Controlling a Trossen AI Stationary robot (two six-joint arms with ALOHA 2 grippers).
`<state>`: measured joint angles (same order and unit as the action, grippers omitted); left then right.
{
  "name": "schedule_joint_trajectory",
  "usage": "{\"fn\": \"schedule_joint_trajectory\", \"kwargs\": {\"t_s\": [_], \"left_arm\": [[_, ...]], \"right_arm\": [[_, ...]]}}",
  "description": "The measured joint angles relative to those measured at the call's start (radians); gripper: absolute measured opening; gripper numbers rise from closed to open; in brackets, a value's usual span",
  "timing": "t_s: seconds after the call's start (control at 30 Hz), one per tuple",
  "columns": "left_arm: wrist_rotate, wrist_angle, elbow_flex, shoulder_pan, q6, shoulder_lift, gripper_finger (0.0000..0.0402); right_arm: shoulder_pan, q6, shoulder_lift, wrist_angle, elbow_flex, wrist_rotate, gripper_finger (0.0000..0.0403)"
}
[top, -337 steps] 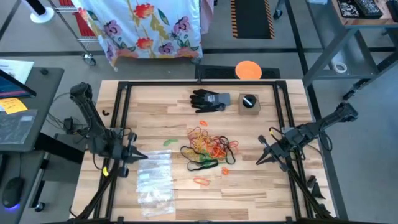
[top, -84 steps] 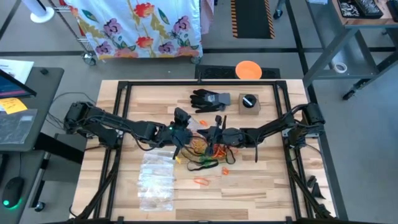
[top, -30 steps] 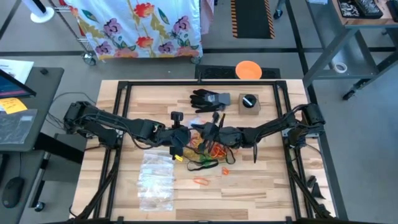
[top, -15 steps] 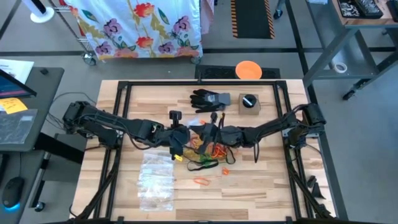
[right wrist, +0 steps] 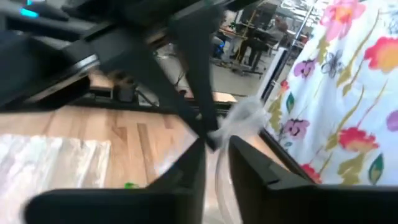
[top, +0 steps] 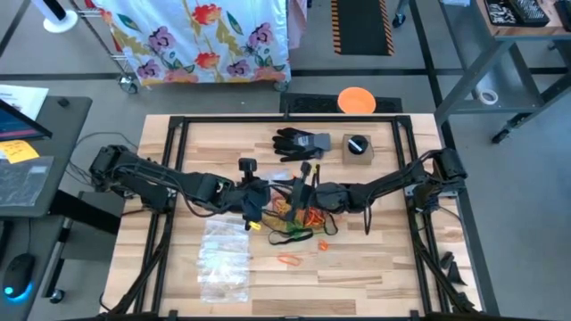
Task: Sort rubber bands
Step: Open the transparent zip bag
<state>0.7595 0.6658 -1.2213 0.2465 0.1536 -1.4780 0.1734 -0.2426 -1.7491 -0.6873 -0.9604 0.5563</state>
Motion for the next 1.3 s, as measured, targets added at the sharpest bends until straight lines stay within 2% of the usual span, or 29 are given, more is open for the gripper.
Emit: {"fn": "schedule_joint_trajectory", "kwargs": {"t_s": [0.07,0.17,0.27,0.4,0.53,0.77,1.0,1.1,1.23,1.3], "left_arm": [[0.011,0.008,0.000,-0.005,-0.023,0.000,0.0000],[0.034,0.017,0.000,-0.013,-0.049,0.000,0.0000],[0.060,0.021,0.000,-0.013,-0.096,0.000,0.0000],[0.072,0.020,0.000,-0.013,-0.136,0.000,0.0000],[0.079,0.022,0.000,-0.013,-0.166,0.000,0.0000],[0.079,0.026,0.000,-0.024,-0.170,0.000,0.0000],[0.041,0.025,0.000,-0.025,-0.171,0.000,0.0000],[0.010,0.025,0.000,-0.026,-0.175,0.000,0.0000],[0.004,0.025,0.000,-0.026,-0.177,0.000,0.0000],[0.004,0.023,0.000,-0.026,-0.177,0.000,0.0000]], "right_arm": [[0.009,-0.001,0.005,-0.006,0.000,0.062,0.0123],[0.036,-0.003,0.030,0.013,0.000,0.223,0.0173],[0.061,-0.003,0.051,0.042,0.000,0.342,0.0209],[0.088,0.023,0.061,0.091,0.000,0.435,0.0228],[0.114,0.143,0.062,0.157,0.000,0.463,0.0226],[0.149,0.263,0.062,0.229,0.000,0.472,0.0210],[0.126,0.388,0.062,0.361,0.000,0.492,0.0179],[0.113,0.400,0.062,0.371,0.000,0.493,0.0138],[0.100,0.389,0.062,0.365,0.000,0.491,0.0041],[0.093,0.369,0.062,0.363,0.000,0.477,0.0012]]}}
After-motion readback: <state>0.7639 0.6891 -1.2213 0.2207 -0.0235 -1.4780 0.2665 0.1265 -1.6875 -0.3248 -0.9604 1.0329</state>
